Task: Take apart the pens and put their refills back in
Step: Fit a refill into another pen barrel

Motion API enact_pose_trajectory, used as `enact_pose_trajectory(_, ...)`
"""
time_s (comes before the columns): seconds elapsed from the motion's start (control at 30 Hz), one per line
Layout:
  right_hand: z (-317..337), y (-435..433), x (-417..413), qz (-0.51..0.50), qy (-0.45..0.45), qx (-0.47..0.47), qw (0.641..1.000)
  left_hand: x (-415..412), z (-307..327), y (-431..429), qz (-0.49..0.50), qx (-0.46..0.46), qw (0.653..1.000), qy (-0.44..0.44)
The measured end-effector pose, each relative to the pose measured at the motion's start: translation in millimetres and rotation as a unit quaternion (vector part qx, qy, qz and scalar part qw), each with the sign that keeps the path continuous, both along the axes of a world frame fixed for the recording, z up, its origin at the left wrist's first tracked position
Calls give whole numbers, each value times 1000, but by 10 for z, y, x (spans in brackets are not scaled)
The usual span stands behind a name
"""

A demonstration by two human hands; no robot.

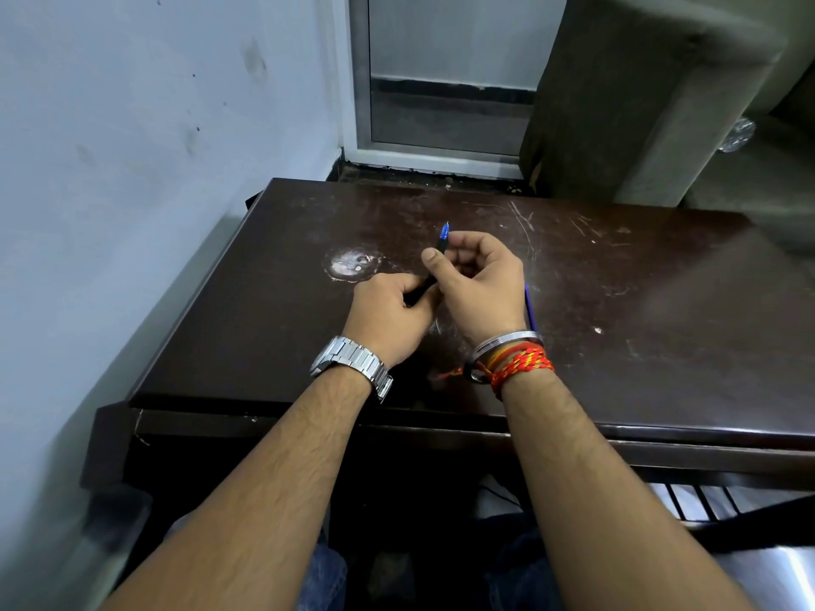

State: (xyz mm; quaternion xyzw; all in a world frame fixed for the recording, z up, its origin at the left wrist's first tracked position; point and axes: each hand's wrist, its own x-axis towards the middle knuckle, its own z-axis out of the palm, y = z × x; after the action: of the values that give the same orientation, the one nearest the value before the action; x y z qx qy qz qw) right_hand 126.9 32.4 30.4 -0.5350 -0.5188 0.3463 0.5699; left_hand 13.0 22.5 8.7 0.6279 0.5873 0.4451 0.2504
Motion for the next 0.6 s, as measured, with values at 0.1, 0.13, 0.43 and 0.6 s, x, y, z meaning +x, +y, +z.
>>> enact_pose_trajectory(0.1, 38, 13, -18, 9, 63, 0, 998, 7, 5, -2, 2, 10, 1000, -8)
enact_pose_trajectory(0.13, 38, 17, -16, 12, 86, -4, 996, 10, 5, -5, 1, 10, 1000, -4)
enact_pose_trajectory(0.43, 10, 15, -12, -5, 54, -2, 999, 18, -5, -9, 2, 10, 1000, 0)
enact_pose_trajectory(0.6, -17, 15, 37, -21, 1, -9, 1000, -1, -21, -7, 3, -11, 1000, 17)
